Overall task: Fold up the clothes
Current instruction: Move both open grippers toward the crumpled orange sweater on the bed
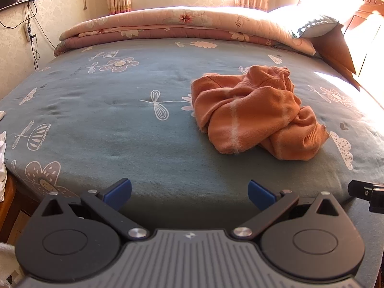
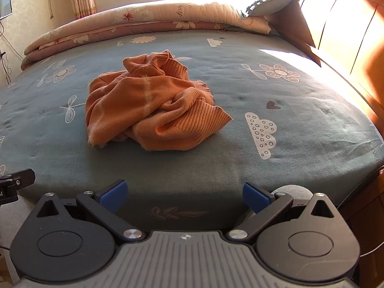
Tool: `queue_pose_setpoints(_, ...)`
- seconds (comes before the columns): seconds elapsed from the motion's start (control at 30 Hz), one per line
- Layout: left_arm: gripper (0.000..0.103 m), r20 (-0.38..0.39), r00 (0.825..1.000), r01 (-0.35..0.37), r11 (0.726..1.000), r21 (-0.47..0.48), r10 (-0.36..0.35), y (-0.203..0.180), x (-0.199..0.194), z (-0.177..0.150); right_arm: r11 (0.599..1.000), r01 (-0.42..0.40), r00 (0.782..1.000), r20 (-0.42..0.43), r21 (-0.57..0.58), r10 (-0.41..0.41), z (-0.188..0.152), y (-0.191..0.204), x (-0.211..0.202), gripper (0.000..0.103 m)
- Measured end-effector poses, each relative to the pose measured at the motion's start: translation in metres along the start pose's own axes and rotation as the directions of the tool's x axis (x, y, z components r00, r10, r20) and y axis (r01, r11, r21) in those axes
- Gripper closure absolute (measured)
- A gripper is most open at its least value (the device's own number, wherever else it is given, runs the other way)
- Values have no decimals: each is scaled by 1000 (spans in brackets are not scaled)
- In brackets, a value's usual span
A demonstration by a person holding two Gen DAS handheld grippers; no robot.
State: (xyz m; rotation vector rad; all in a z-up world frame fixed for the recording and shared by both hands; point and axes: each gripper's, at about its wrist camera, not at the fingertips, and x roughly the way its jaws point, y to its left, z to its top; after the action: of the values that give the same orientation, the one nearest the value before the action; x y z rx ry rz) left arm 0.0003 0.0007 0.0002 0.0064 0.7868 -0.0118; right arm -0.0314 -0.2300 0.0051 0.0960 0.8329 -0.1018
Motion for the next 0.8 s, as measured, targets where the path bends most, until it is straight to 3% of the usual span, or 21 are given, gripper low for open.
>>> queue_pose_setpoints(0.23,0,4,1000,20,1000,-13,-20,4,-3,3,1000,3,999,37,-12,-3,-3,2,-2,0)
queue_pose_setpoints(0.57,0,13,997,77,996,-34,-77,2,1,0,1000,-15,999,36,-5,15,-1,-1,-4,0)
queue_pose_setpoints(0.8,0,17,997,77,997,-28,-77,1,1,0,1000,-17,999,34,-3,17,-2,0,-3,0)
